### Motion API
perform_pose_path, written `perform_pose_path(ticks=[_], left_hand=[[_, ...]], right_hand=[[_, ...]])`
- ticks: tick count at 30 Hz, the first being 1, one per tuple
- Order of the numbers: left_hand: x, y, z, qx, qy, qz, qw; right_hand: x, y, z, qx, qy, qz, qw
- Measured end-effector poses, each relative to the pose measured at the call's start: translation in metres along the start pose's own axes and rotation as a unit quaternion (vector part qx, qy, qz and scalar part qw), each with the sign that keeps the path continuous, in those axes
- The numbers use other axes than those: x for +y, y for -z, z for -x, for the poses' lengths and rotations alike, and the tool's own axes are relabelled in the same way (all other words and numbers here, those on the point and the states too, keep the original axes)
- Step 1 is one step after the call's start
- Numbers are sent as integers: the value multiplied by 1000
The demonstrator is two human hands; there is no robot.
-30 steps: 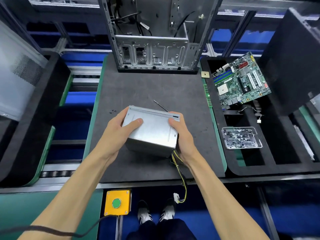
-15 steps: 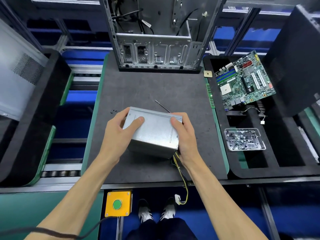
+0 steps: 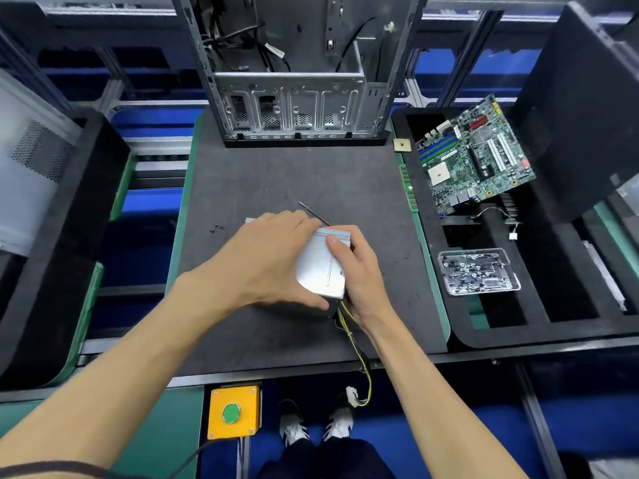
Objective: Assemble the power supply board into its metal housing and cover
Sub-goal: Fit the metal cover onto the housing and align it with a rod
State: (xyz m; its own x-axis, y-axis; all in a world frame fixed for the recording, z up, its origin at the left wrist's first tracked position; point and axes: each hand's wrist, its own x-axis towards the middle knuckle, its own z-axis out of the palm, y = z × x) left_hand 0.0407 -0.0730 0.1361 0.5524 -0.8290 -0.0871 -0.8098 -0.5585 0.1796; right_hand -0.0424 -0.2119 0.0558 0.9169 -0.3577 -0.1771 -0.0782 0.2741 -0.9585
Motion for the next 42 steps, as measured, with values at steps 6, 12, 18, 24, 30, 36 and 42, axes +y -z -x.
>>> perform_pose_path(ticks=[6,12,18,24,30,36,42], left_hand=[[-5,3,-3,-2,-4,-35,999],[-6,4,-1,4,-9,-35,999],[-6,1,-2,14,-22,-19,999],[-42,-10,25,-1,39,-40,998],[-91,-40,66,39,250,350,902],[-87,-71,75,13,277,633,723],[-45,-64,71,45,228,786,573]], right_hand=[[-4,24,7,-126,9,80,989],[-7,45,6,-209,50,227,950],[-4,49,-3,-187,89,251,946],[-5,53,-5,-178,99,249,947],[-8,36,-15,-60,72,186,978],[-3,20,-8,38,-27,18,999],[-4,7,3,82,-111,-123,983]])
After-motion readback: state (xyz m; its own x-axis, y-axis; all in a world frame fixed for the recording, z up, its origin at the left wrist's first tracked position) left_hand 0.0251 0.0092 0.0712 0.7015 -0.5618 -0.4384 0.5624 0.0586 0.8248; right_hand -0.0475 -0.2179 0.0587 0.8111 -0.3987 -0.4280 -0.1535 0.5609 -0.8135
